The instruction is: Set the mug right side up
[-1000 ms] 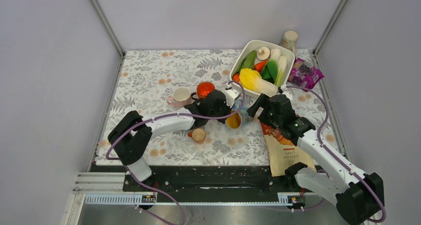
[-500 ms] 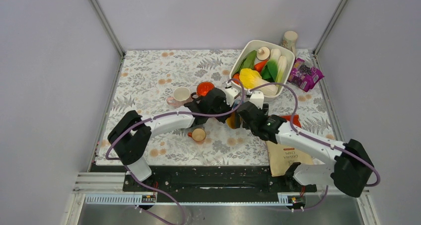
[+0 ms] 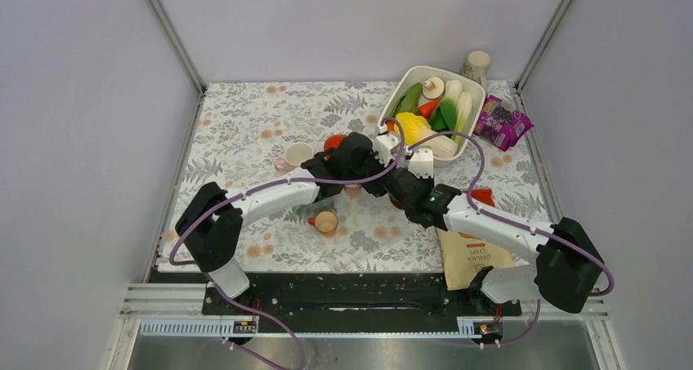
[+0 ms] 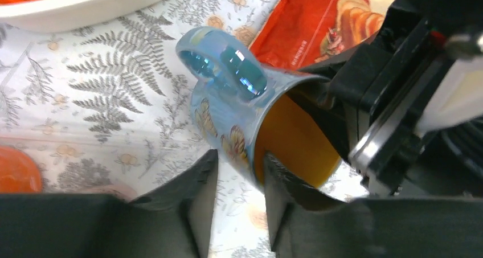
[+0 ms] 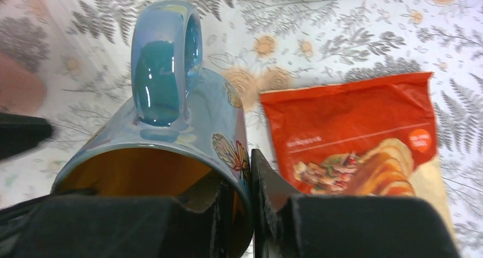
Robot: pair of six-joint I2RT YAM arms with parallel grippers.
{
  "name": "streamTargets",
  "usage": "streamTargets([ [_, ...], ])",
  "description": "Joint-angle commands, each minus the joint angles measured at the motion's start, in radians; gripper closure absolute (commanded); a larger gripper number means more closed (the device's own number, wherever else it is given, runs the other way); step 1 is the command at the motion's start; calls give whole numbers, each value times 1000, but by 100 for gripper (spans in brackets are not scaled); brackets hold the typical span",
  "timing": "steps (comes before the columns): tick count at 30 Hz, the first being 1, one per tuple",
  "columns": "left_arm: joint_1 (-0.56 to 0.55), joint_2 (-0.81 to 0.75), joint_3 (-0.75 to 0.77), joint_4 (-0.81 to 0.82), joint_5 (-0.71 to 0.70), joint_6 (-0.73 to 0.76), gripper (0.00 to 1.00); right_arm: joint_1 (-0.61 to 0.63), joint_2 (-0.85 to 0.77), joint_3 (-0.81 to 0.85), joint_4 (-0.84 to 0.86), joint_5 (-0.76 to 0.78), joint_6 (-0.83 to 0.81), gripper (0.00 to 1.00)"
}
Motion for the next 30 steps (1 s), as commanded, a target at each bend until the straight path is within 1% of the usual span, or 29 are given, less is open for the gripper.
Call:
streamTargets([
  [1,38,-100,70,-110,123,60,51,-15,-101,55,-89,120,-36,100],
  [3,66,-126,99,-180,154,81,39,-33,-149,72,-107,100,-93,100],
  [6,131,-167,162,-338,238,142,28,-82,-223,114,-110,-34,-224,100],
  [7,154,-184,184,-393,265,174,20,-93,-244,131,-107,-105,-281,100],
  [8,176,-199,202,-442,289,208,5,-95,-261,147,-100,-191,-356,100],
  [9,200,-216,215,-490,314,239,2,-96,-274,165,-95,-275,-425,100],
  [11,250,-253,226,-565,349,299,1,-95,-291,195,-93,-432,-529,100],
  [14,335,-317,213,-636,339,368,1,-77,-285,223,-104,-657,-707,100],
  [18,473,-399,157,-669,328,426,1,3,-239,233,-126,-947,-942,100],
  [20,551,-425,134,-682,336,446,1,49,-205,236,-125,-1040,-1047,100],
  [23,652,-452,88,-688,340,469,1,136,-138,260,-115,-1050,-1179,100],
  [26,724,-465,46,-688,327,490,1,213,-59,302,-99,-1049,-1291,100],
  [28,756,-469,23,-683,324,491,1,231,-7,332,-93,-1084,-1364,100],
  [30,783,-472,4,-674,329,487,1,242,59,376,-102,-1073,-1421,100],
])
